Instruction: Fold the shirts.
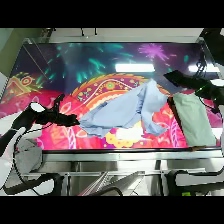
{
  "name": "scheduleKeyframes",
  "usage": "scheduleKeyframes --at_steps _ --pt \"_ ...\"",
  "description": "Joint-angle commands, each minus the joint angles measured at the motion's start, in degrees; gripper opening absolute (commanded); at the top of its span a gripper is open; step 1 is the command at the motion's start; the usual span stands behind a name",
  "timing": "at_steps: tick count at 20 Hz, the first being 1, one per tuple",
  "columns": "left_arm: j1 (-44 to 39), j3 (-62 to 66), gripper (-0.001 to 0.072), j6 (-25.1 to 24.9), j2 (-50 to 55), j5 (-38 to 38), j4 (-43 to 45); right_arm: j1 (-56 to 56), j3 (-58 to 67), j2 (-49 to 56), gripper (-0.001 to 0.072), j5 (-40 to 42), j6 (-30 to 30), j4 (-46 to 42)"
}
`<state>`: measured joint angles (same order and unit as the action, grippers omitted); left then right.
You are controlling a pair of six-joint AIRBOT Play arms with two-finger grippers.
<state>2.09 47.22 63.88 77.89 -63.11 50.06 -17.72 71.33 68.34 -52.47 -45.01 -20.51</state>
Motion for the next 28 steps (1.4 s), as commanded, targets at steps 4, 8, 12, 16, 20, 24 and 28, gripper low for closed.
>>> scheduleKeyframes --at_steps 4,8,12,16,20,24,28 --pt "1.22 0.0 0.0013 0.0 -0.04 -1.49 -0.09 -5.01 -0.2 -7.52 0.0367 -18.99 -11.52 -18.36" --pt "3.13 0.02 0.0012 -0.02 -0.04 -3.17 -0.15 -3.63 -13.92 -19.19 0.0369 -31.93 -15.76 -31.5" --pt "5.25 0.02 0.0013 -0.04 -0.04 -4.9 -0.13 -1.2 -28.61 -28.06 0.061 -31.54 -8.09 -35.87" --pt "7.26 0.02 0.0013 -0.92 -0.04 -7.28 -0.24 3.34 -34.38 -27.26 0.061 -29.59 -1.14 -36.5" --pt "7.37 0.0 0.0013 -0.9 -0.04 -7.45 -0.31 7.87 -34.38 -24.44 0.062 -24.15 -7.06 -40.39" --pt "7.37 0.0 0.0013 -0.92 -0.04 -7.85 -0.26 7.8 -34.38 -21.99 0.0618 -20.2 -16.31 -44.44" --pt "7.37 0.0 0.0012 -0.9 -0.04 -7.87 -0.28 7.78 -34.34 -21.03 0.0521 -11.54 -22.67 -43.8"
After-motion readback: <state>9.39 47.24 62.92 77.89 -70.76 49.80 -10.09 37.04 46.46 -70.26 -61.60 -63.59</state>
